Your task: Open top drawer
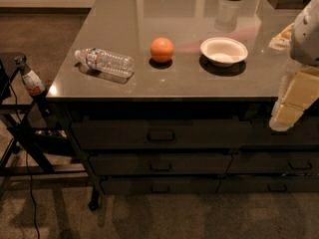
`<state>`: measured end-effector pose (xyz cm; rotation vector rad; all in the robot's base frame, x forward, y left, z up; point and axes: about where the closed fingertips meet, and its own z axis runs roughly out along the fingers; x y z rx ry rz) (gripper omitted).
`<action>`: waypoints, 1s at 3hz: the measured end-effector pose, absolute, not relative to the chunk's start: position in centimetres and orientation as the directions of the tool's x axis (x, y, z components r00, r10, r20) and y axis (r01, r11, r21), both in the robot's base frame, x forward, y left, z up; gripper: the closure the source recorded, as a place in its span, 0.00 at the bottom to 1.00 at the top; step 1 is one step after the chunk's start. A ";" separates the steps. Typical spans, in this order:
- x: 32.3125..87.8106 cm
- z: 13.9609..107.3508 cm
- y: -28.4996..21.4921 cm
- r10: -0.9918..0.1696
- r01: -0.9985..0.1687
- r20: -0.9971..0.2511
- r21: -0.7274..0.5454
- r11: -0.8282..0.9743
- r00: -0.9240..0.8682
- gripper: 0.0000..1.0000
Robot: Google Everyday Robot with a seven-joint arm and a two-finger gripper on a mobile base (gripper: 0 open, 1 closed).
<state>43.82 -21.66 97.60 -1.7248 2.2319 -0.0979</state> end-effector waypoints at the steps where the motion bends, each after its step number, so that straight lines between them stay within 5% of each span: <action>1: 43.9 97.1 -21.3 -0.952 -0.932 -0.215 -0.244 0.267 -0.217 0.00; 3: 45.3 90.5 -19.6 -0.958 -0.952 -0.185 -0.174 0.251 -0.219 0.00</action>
Offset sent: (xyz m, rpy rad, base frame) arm 0.0168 0.0222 -0.0667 0.0087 0.0639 0.0065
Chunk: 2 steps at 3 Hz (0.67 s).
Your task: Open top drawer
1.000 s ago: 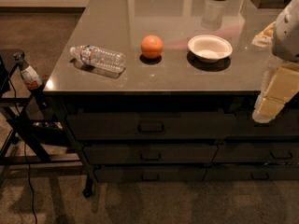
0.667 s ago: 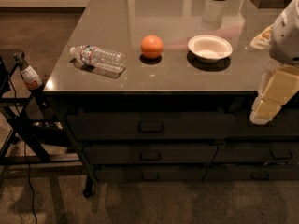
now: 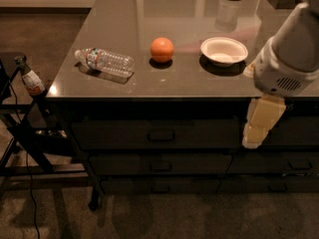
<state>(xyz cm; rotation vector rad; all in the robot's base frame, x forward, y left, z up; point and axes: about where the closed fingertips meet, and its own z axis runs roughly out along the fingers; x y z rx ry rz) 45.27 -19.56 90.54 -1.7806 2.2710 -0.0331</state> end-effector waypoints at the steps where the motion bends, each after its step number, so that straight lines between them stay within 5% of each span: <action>1: 45.1 87.2 -18.5 -0.969 -0.969 -0.142 -0.113 0.220 -0.203 0.00; 2: 45.0 87.1 -18.5 -0.969 -0.969 -0.142 -0.111 0.219 -0.203 0.00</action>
Offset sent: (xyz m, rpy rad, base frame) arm -0.0015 0.0090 -0.0289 -0.0248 0.0602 0.0242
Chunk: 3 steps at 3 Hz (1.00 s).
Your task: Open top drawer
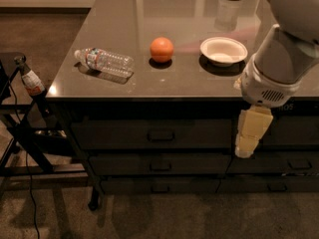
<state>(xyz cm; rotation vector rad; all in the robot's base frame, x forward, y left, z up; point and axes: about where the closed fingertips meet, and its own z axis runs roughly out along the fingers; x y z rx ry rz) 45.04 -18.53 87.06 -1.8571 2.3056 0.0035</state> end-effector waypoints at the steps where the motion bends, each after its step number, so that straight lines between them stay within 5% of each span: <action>1: 44.5 85.3 -18.0 -0.966 -0.972 -0.159 -0.079 0.219 -0.205 0.00; 3: 43.8 75.3 -16.0 -0.933 -0.963 -0.240 0.082 0.258 -0.270 0.00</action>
Offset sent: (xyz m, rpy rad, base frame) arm -0.0237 0.0319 -0.1511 0.2029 0.2299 -0.0568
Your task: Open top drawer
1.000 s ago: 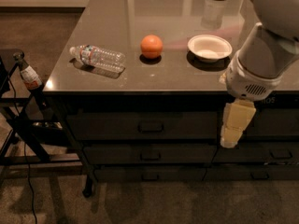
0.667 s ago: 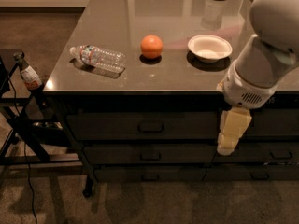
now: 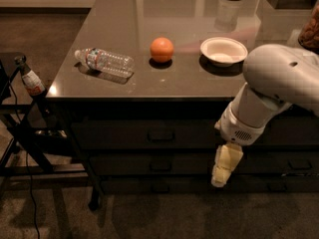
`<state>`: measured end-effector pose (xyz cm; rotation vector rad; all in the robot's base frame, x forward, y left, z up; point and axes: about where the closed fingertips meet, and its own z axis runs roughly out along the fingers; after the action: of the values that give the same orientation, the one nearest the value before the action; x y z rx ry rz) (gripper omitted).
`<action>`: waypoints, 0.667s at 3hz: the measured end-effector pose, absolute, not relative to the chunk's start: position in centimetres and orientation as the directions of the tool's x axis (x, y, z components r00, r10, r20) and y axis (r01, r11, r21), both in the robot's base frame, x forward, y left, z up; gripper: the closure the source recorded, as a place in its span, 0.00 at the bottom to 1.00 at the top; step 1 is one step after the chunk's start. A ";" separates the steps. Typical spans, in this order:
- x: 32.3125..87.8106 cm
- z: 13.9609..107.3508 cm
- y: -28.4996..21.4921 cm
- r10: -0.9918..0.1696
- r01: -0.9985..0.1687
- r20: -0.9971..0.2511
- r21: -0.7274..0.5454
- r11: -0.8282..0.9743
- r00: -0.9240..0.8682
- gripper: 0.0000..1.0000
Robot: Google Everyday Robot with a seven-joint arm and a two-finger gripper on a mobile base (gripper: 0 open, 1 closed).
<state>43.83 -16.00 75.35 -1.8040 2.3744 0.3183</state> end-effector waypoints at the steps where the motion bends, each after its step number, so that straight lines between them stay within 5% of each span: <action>1: 44.6 72.6 -15.0 -0.905 -0.942 -0.278 0.189 0.278 -0.323 0.00; 2: 44.2 72.4 -15.1 -0.913 -0.952 -0.281 0.166 0.258 -0.297 0.00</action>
Offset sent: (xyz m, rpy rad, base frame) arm -0.0039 0.0073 -0.0168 0.0391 0.0007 0.0258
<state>44.16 -15.06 72.41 -1.7802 2.3876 0.4607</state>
